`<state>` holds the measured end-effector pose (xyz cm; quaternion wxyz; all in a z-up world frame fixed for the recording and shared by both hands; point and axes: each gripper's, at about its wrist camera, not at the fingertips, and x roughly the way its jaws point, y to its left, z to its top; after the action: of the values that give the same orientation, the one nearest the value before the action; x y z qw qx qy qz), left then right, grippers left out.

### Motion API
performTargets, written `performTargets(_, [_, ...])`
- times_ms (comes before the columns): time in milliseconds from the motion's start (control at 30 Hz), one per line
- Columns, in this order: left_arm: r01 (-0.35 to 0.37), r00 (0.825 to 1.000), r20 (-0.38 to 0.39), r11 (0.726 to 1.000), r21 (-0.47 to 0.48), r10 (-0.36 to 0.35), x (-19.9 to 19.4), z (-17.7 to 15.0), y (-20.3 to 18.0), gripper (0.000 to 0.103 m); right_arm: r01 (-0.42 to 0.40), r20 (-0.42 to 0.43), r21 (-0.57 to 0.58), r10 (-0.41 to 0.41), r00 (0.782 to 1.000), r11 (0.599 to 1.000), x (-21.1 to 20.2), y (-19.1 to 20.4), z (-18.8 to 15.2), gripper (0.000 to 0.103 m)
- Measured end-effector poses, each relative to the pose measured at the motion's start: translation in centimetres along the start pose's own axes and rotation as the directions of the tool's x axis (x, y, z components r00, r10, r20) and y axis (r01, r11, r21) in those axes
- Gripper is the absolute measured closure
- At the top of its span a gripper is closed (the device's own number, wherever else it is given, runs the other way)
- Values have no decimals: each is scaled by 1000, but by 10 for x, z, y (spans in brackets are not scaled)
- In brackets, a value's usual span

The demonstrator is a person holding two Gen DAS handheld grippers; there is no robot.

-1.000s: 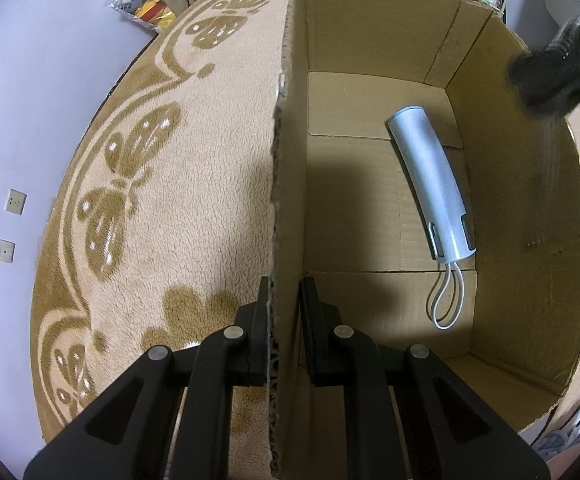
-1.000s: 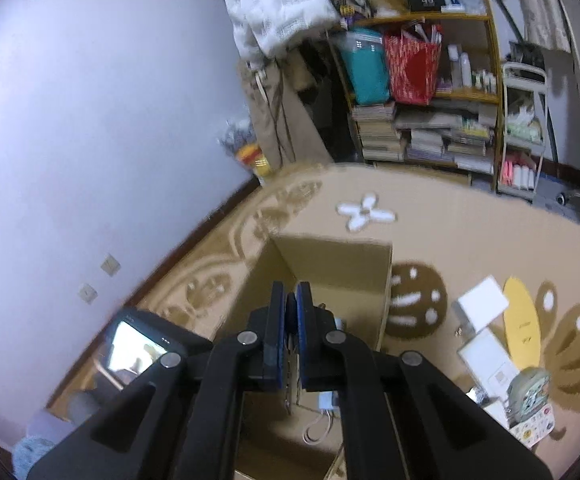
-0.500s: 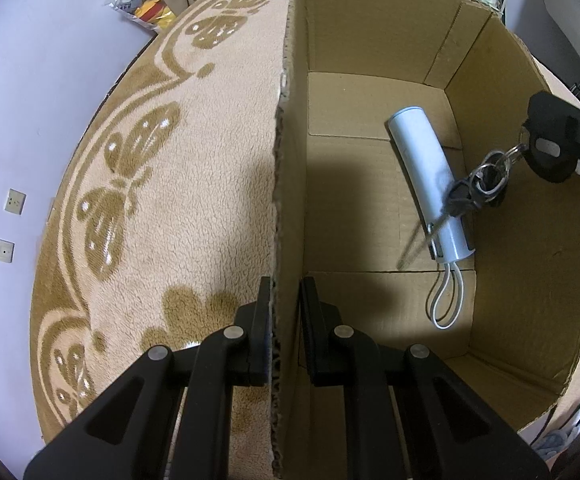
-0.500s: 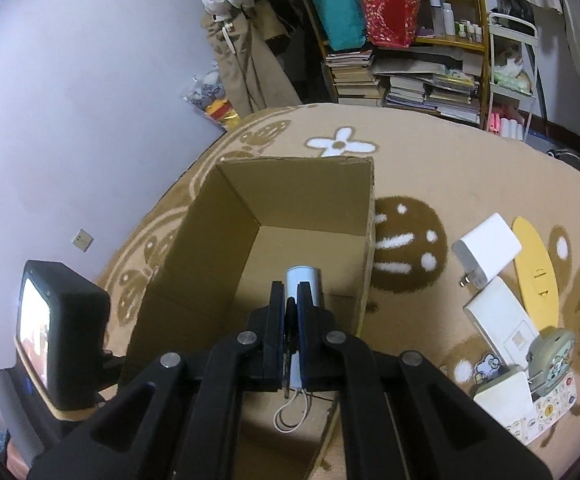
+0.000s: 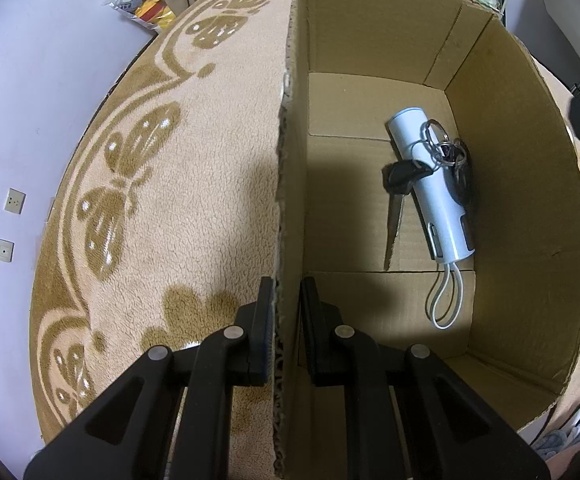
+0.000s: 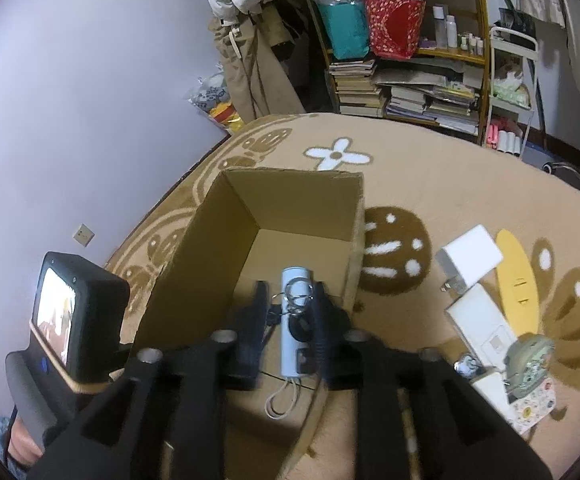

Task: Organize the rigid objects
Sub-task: 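Carry the key ring into the box with the right tool and release it, then move the right tool back to the pile and grasp the black-capped key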

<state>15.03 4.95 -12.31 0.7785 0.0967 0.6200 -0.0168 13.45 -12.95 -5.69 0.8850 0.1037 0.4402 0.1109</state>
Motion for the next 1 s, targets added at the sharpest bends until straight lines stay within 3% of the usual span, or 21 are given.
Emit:
performTargets(33, [0,1000,-1,1000,0,0,0,0,0,90,7,8,-1,-7,1000,1000,-3,-2,-1,57])
performTargets(133, [1,1000,-1,1000,-1,-1,0,0,0,90,31,20,0,-31,999,1000,-11,-9,-3,51])
performTargets(267, [1,1000,0,1000,0,-1,0,0,0,90,51,15,42,-52,999,998,-15,-24,-7,24])
performTargets(433, [1,1000,0,1000,-1,-1,0,0,0,90,66,7,103,-67,998,992,-19,-48,-18,3])
performTargets(733, [0,1000,0,1000,0,0,0,0,0,89,105,-80,141,-94,992,984,-5,-80,-44,2])
performTargets(1000, [-3,1000,0,1000,3,3,-1,-1,-1,89,60,-190,222,-17,982,973,17,-99,-64,2])
